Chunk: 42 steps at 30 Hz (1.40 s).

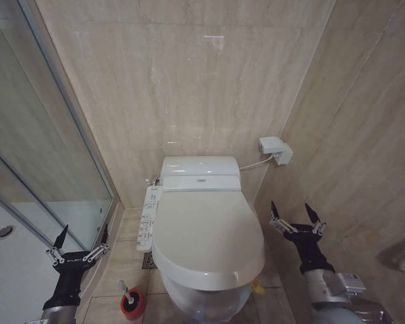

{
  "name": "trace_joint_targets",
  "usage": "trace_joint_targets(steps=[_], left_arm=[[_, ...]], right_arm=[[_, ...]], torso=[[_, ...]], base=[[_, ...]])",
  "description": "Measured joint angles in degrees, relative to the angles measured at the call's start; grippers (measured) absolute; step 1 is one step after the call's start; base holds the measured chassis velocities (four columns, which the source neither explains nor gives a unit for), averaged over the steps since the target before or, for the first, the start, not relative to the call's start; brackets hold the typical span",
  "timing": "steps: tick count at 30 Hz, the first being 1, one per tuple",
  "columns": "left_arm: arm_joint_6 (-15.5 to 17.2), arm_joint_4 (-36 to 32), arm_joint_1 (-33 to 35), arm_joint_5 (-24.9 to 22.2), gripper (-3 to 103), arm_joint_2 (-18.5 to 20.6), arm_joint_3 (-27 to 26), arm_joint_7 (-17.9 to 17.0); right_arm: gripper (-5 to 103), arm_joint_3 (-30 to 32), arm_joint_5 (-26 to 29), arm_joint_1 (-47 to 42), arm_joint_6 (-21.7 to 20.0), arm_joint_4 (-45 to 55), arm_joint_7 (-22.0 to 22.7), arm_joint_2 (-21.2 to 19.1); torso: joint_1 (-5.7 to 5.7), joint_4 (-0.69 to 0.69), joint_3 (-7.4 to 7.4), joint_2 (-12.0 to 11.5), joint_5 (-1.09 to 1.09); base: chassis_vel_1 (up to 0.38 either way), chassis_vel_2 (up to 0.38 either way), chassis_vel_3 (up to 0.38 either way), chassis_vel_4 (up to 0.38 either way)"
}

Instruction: Open the toilet lid, clean the toilet bowl with a toilet brush, close the toilet lid, and flush.

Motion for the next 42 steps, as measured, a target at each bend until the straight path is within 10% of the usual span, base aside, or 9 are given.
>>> trace_joint_targets(steps=[42], left_arm=[[0.00,0.00,0.00,0.00,100,0.00,0.00,0.00]], right_arm=[[100,-1.74,3.60,22.65,0.88,-22.28,-3.22,-3.85]], torso=[[0.01,0.00,0.01,-0.01,0.01]], base=[[0.000,0.000,0.000,0.000]])
